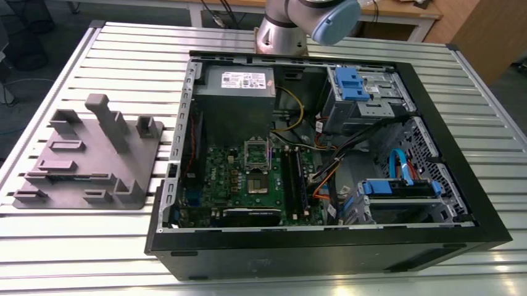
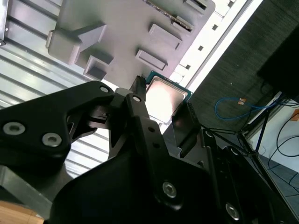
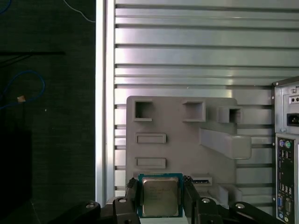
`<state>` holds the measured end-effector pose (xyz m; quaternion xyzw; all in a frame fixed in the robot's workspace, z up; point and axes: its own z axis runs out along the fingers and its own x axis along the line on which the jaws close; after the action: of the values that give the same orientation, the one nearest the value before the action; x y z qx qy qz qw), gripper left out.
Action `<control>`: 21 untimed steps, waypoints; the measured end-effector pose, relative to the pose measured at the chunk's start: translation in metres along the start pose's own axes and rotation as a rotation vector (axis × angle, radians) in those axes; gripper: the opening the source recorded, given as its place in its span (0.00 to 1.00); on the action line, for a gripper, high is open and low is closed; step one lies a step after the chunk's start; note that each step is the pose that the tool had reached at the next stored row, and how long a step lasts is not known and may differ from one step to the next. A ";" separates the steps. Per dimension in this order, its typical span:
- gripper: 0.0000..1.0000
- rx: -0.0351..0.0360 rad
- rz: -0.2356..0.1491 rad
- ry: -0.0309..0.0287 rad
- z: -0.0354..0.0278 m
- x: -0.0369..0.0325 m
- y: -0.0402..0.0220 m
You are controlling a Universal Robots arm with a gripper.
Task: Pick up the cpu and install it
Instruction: 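Pick up the cpu and move it towards the insertion slot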
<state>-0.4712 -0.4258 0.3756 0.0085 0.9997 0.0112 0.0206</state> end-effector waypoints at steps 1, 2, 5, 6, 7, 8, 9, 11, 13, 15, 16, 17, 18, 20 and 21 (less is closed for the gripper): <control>0.47 -0.0001 0.000 -0.0001 0.0001 -0.0009 0.0000; 0.47 -0.0001 0.000 -0.0002 0.0003 -0.0022 0.0000; 0.47 -0.0001 0.000 -0.0002 0.0005 -0.0071 0.0001; 0.47 -0.0002 0.000 -0.0003 0.0006 -0.0091 0.0001; 0.47 -0.0002 0.000 -0.0003 0.0007 -0.0110 0.0002; 0.47 -0.0001 0.000 -0.0002 0.0007 -0.0129 0.0002; 0.47 -0.0002 0.000 -0.0003 0.0009 -0.0148 0.0002; 0.47 -0.0001 0.000 -0.0002 0.0010 -0.0188 0.0003; 0.47 -0.0002 0.000 -0.0003 0.0012 -0.0235 0.0003; 0.47 -0.0002 0.000 -0.0003 0.0014 -0.0287 0.0005; 0.47 -0.0001 0.000 -0.0001 0.0015 -0.0316 0.0005; 0.47 -0.0001 0.000 -0.0001 0.0016 -0.0346 0.0006; 0.47 -0.0002 0.000 -0.0002 0.0018 -0.0379 0.0006; 0.47 -0.0002 0.000 -0.0002 0.0021 -0.0444 0.0007; 0.47 -0.0002 0.000 -0.0001 0.0022 -0.0475 0.0008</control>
<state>-0.4236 -0.4258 0.3753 0.0086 0.9997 0.0113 0.0206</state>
